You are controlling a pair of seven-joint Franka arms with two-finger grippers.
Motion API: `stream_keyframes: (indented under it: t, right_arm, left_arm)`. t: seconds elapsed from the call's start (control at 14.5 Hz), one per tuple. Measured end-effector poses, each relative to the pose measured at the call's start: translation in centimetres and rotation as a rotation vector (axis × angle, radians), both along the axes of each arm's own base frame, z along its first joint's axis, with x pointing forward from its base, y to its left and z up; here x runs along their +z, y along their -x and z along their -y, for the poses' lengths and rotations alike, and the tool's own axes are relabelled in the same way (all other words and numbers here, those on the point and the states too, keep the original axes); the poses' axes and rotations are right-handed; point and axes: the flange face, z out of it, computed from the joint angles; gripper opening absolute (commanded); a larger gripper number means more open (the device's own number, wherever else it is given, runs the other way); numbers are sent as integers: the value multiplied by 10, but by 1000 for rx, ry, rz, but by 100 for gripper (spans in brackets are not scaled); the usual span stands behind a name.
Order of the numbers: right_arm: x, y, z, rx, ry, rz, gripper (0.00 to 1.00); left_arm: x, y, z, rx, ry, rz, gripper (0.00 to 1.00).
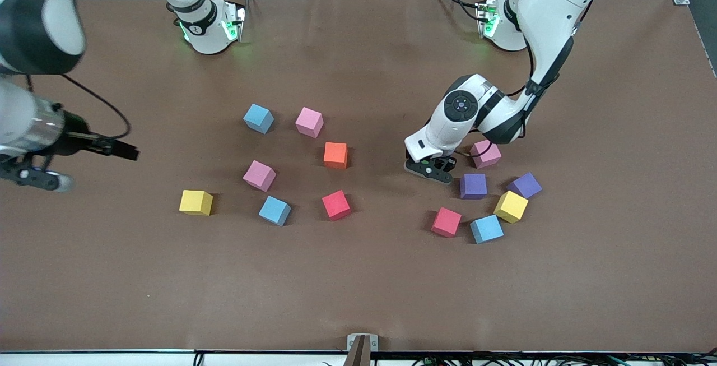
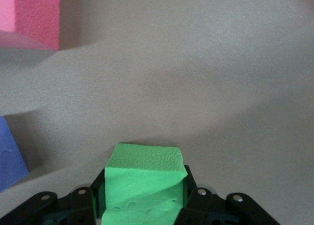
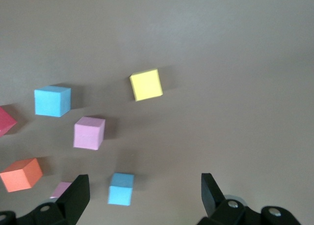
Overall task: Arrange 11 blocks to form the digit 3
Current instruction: 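Carry the green block with the left gripper while the right gripper reaches pink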
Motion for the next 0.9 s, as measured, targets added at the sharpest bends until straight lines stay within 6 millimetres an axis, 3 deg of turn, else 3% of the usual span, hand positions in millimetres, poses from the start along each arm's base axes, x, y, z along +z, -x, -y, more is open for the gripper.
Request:
stream_keyframes:
  t: [0.35, 0.62, 0.9]
  right_arm:
    - [-54, 20, -84, -48, -4, 15, 100]
    - [-88, 71, -146, -44, -12, 34, 100]
    - [-119, 112, -171, -68, -5, 45, 100]
  left_arm:
    - [7, 13, 11, 193, -62, -63, 38]
    - [31, 56, 67, 391, -40, -92, 38]
    - [35, 113, 124, 476, -37, -104, 38]
